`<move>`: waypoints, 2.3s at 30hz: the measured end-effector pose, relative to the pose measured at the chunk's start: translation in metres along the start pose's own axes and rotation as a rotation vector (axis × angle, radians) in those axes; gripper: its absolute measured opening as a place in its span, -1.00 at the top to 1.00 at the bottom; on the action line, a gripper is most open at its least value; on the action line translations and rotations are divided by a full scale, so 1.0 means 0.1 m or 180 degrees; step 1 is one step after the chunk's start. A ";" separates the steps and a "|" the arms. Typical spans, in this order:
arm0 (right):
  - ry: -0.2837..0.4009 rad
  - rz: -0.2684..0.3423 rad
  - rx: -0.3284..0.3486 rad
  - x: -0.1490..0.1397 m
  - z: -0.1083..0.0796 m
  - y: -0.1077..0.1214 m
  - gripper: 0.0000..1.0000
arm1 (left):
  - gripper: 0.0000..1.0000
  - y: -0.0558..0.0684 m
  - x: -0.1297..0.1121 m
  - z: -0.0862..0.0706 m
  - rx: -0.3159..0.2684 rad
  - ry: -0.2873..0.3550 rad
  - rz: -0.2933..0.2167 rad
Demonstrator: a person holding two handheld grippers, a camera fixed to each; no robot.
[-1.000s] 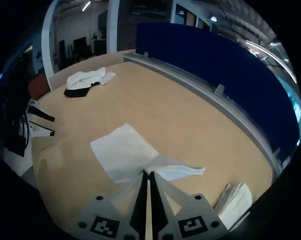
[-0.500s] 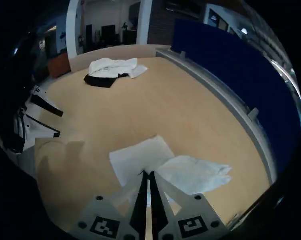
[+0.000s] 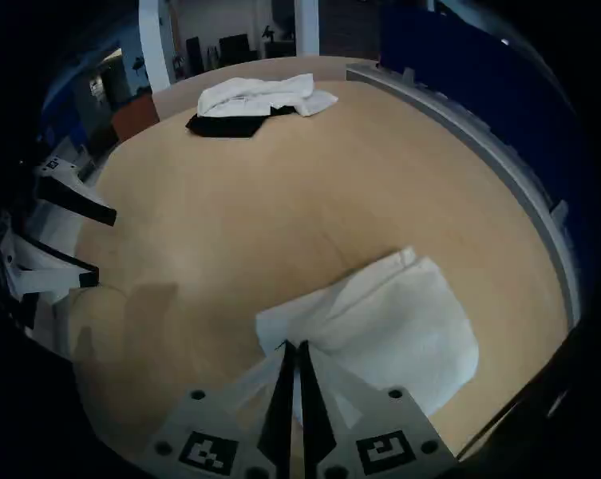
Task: Fold towel
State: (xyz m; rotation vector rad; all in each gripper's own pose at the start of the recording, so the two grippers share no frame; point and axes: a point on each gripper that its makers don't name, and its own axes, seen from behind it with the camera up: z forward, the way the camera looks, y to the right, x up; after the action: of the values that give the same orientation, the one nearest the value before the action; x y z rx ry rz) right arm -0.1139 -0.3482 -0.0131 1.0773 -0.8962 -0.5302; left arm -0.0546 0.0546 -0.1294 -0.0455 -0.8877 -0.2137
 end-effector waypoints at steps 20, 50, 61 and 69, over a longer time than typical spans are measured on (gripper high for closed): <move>0.0303 0.0267 -0.0002 0.13 -0.27 0.01 -0.58 | -0.79 -0.04 -0.02 0.02 0.0044 -0.0029 0.0036; 0.0026 0.0884 -0.0462 -0.84 -0.56 0.25 -0.53 | -0.79 0.00 0.00 -0.05 0.0005 -0.0025 0.0077; -0.0017 0.0961 -0.0484 -0.94 -0.49 0.27 0.29 | -0.79 0.00 -0.03 -0.06 0.0012 -0.0023 0.0057; 0.0004 0.1020 -0.0504 -0.95 -0.49 0.29 0.65 | -0.79 0.02 -0.03 -0.06 0.0000 -0.0024 0.0052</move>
State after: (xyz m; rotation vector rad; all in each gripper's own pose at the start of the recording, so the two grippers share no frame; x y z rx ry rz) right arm -0.1265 -0.2393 -0.0300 0.7716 -0.9865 -0.3268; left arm -0.0513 0.0563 -0.1360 -0.0534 -0.8945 -0.1985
